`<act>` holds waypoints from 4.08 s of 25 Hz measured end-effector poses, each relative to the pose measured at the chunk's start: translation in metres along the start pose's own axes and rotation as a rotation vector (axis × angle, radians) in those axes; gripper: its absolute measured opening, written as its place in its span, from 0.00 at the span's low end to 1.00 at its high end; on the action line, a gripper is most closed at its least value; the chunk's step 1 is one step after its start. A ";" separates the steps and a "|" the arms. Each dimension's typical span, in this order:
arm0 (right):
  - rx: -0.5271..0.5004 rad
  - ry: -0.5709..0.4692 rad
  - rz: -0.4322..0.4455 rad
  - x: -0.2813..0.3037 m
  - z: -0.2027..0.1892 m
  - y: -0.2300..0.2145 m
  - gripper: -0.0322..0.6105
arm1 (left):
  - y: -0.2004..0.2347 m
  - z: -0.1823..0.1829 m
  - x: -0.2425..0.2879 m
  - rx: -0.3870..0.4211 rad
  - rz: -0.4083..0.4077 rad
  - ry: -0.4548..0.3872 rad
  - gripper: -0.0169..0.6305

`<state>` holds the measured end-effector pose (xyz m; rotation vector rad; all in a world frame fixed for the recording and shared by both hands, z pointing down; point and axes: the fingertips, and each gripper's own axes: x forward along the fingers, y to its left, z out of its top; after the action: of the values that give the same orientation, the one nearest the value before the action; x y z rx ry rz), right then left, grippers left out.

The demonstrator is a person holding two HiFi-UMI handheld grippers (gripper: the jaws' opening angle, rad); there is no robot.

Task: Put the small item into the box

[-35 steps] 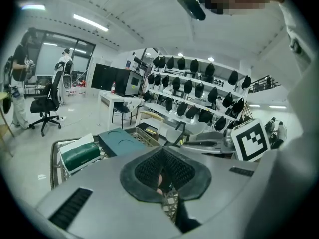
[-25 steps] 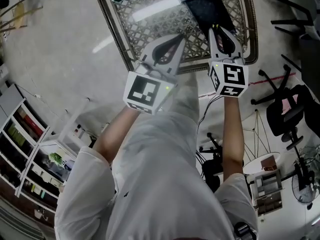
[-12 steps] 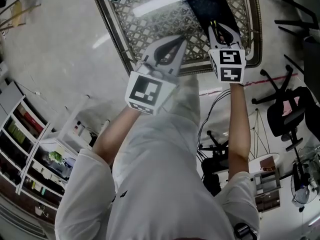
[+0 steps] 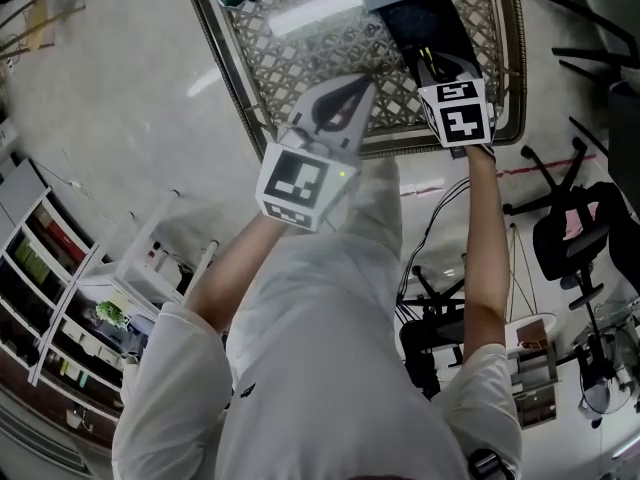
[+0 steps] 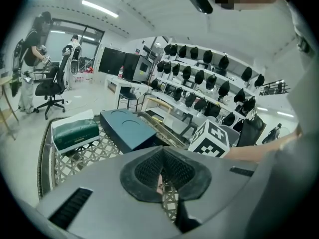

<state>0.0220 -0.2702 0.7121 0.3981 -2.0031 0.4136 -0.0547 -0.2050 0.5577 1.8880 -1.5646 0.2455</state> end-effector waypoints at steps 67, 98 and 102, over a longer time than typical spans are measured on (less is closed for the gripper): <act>0.145 -0.808 -0.371 -0.393 0.109 0.181 0.05 | -0.065 0.124 -0.243 0.135 -0.114 -0.285 0.03; 0.163 -0.932 -0.439 -0.432 0.106 0.222 0.05 | -0.066 0.140 -0.308 0.173 -0.157 -0.380 0.03; 0.161 -0.925 -0.437 -0.431 0.106 0.223 0.05 | -0.064 0.139 -0.309 0.166 -0.153 -0.380 0.03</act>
<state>0.0279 -0.0766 0.2551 1.2788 -2.6585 0.1029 -0.1136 -0.0347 0.2632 2.2740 -1.6706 -0.0590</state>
